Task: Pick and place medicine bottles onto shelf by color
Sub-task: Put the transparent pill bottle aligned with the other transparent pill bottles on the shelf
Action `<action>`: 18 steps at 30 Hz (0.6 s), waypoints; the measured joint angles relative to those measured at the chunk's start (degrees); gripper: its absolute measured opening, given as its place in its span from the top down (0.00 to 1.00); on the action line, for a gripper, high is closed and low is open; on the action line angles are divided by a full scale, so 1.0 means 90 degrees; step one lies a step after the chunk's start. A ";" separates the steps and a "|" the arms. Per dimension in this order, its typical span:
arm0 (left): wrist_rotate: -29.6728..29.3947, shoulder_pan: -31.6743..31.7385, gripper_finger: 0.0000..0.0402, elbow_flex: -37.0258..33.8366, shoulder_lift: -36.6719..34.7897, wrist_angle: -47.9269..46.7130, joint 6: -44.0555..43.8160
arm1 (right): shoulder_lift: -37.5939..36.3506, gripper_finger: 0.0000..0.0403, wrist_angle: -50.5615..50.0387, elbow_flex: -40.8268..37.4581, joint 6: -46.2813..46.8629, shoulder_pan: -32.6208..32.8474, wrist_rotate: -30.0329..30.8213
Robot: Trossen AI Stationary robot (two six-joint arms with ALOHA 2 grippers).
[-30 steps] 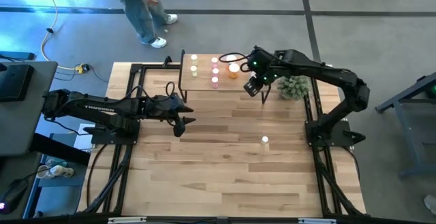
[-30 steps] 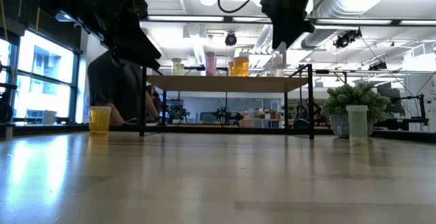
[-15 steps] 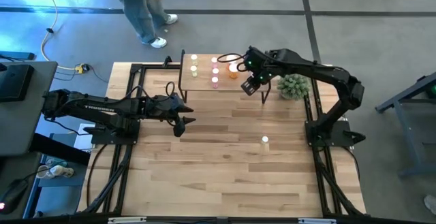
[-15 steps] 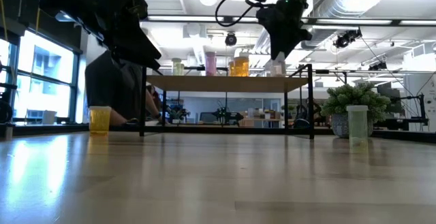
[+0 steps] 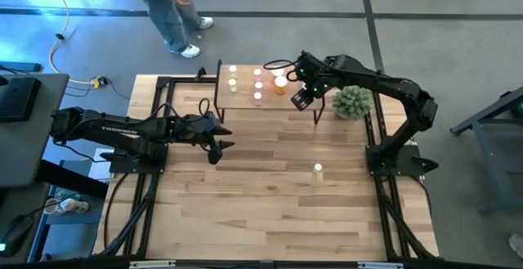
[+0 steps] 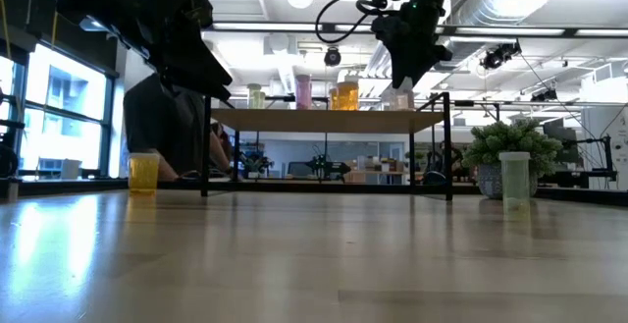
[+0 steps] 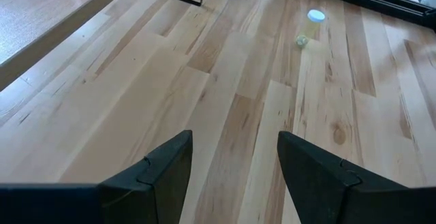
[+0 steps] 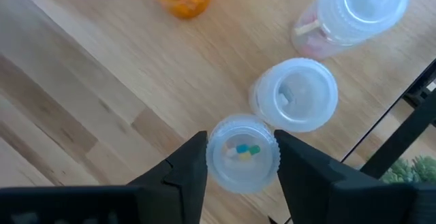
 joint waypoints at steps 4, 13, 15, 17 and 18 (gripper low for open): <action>0.0000 0.0000 0.49 -0.0002 0.0000 0.0000 0.0000 | 0.0009 0.60 -0.0022 -0.0002 -0.0012 0.0000 -0.0012; 0.0000 0.0001 0.49 -0.0001 0.0000 0.0000 0.0000 | 0.0009 0.52 -0.0021 0.0002 -0.0012 0.0002 -0.0019; 0.0000 0.0000 0.49 0.0000 -0.0002 0.0000 0.0000 | 0.0010 0.51 -0.0019 0.0053 -0.0012 0.0002 -0.0018; 0.0000 0.0001 0.49 -0.0001 -0.0001 0.0000 0.0000 | 0.0009 0.50 -0.0046 0.0141 -0.0012 0.0002 -0.0019; 0.0000 0.0001 0.49 -0.0002 -0.0001 0.0000 0.0000 | 0.0007 0.50 -0.0093 0.0188 -0.0012 0.0002 -0.0019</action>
